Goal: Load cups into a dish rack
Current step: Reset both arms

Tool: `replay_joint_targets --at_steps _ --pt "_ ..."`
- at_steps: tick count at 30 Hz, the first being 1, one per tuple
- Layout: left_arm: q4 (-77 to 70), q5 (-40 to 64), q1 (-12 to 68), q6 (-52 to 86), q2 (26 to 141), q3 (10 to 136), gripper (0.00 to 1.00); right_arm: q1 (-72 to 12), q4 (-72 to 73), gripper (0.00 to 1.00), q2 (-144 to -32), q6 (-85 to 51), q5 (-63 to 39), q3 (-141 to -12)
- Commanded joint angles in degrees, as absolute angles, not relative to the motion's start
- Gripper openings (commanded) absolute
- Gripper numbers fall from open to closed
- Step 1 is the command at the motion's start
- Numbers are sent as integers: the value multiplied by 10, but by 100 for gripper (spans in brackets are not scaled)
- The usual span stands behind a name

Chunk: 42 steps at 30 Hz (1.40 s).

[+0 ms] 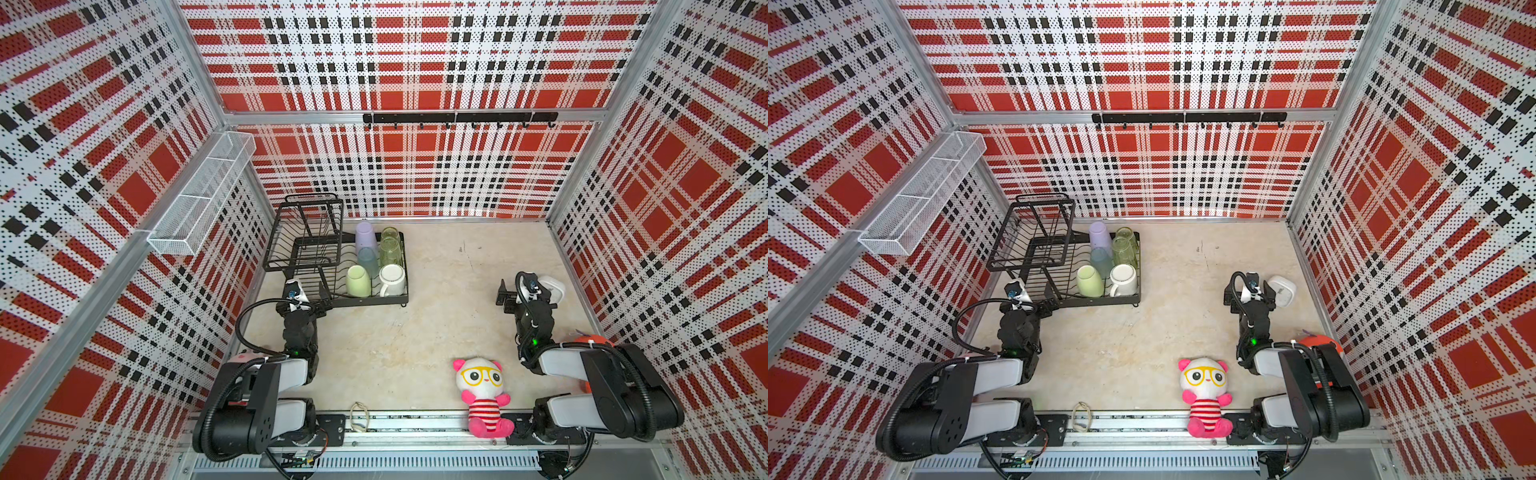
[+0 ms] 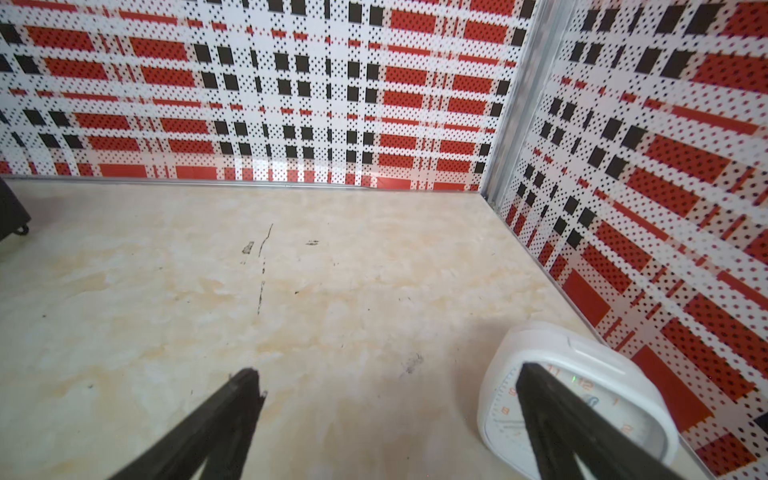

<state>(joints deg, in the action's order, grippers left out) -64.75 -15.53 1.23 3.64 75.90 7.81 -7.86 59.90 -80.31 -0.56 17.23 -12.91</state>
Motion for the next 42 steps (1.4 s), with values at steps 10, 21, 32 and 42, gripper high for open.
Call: replay_joint_targets --at_steps 10,21,32,42 --pt "-861 -106 -5 25 892 85 98 -25 742 100 -904 -42 121 -131" --pt "-839 -75 -2 5 904 102 98 -25 689 100 -899 -59 163 -151" --pt "-821 -105 11 0 903 111 98 -26 690 100 -900 -58 163 -152" --pt "-820 -133 20 1 901 110 98 -26 690 100 -900 -58 163 -152"
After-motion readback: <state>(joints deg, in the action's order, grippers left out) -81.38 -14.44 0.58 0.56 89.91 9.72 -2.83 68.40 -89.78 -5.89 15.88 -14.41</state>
